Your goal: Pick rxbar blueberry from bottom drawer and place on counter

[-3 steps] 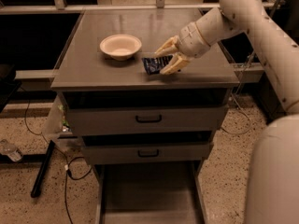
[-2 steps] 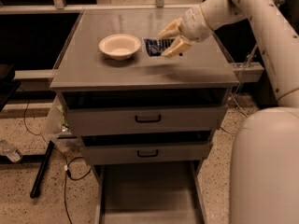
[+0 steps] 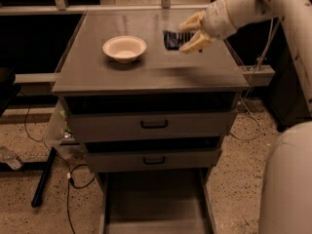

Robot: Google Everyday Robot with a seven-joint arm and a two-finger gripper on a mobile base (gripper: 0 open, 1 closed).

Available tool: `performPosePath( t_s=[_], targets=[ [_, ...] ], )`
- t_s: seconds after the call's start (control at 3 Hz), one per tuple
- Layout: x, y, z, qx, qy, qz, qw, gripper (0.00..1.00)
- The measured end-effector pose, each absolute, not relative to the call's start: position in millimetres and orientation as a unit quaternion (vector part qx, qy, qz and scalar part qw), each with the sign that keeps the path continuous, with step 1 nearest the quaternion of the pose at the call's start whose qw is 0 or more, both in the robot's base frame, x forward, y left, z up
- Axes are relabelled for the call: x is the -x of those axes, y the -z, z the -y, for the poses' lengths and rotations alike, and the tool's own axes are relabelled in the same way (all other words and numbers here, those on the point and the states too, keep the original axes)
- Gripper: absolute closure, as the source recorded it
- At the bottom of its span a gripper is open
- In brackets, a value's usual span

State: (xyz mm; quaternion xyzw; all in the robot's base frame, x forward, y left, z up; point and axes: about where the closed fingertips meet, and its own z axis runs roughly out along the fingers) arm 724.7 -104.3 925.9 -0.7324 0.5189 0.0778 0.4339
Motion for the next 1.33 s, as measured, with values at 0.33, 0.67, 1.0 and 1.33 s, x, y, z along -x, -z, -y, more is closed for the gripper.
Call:
performPosePath(
  t_s=[0.33, 0.67, 1.0, 1.33],
  targets=[
    [-703.4, -866.9, 96.7, 0.732, -0.117, -0.535, 0.405, 1.00],
    [-703.4, -866.7, 96.6, 0.732, -0.117, -0.535, 0.405, 1.00],
    [-703.4, -866.7, 96.5, 0.732, -0.117, -0.535, 0.405, 0.81],
    [-703.4, -866.6, 96.5, 0.732, -0.117, -0.535, 0.405, 0.58]
  ],
)
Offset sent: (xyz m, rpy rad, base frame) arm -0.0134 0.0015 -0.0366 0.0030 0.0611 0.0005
